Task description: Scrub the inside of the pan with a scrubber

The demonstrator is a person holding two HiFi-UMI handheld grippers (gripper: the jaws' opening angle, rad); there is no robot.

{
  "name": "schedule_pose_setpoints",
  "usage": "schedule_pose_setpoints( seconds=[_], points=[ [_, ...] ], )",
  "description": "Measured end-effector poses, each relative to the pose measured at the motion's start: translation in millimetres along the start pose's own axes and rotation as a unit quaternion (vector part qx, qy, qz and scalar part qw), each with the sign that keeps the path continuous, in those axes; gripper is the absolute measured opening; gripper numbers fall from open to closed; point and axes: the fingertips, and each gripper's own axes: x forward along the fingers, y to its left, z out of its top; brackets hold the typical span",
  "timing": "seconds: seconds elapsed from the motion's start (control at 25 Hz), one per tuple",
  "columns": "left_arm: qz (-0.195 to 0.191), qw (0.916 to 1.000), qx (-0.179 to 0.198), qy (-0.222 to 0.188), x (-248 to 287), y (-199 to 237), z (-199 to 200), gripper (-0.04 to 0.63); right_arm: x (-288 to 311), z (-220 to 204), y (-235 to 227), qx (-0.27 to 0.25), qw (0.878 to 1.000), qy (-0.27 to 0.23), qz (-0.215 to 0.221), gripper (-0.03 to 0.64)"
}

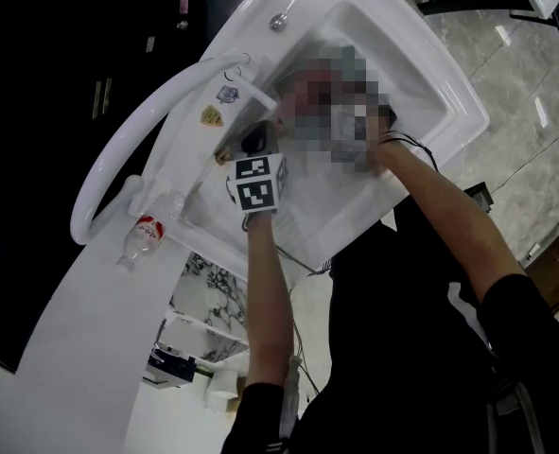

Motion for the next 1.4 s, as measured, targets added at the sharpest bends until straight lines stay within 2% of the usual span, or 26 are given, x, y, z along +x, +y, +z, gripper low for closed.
schedule_pose_setpoints(
  seconds=[0.16,0.32,0.4,0.52,0.6,0.72,0.96,1.12,1.28,1.4],
  points=[
    [0.001,1.0000,-0.003,0.001,-1,0,-1,0.032,-2,-33,-32,-0.038,0.995,0.074,-0.063,0.025],
    [0.002,1.0000,-0.002,-0.003,0,-1,1,0.032,-9,-63,-48,-0.075,0.980,0.164,-0.087,0.025],
    [0.003,1.0000,-0.003,-0.002,0,0,0,0.032,-14,-74,-48,-0.067,0.974,0.197,-0.092,0.025],
    [0.004,1.0000,-0.004,0.001,0,0,0,0.032,-18,-79,-39,-0.030,0.971,0.219,-0.086,0.025],
    [0.004,1.0000,-0.005,0.001,0,-1,0,0.032,-19,-73,-28,0.005,0.974,0.212,-0.072,0.025],
    [0.006,1.0000,-0.006,0.002,-1,-1,-1,0.032,-17,-52,-9,0.039,0.983,0.175,-0.050,0.025],
    [0.009,0.9999,-0.004,0.002,0,0,0,0.032,-5,6,34,0.037,0.997,0.063,0.003,0.025],
    [0.009,1.0000,-0.001,0.000,1,0,0,0.032,-5,23,50,0.003,0.999,0.036,0.024,0.025],
    [0.009,1.0000,-0.004,0.002,1,0,-1,0.032,-10,14,59,-0.053,0.996,0.051,0.040,0.025],
    [0.010,1.0000,-0.002,0.002,0,0,-2,0.032,-14,-4,52,-0.107,0.991,0.077,0.030,0.025]
  ],
)
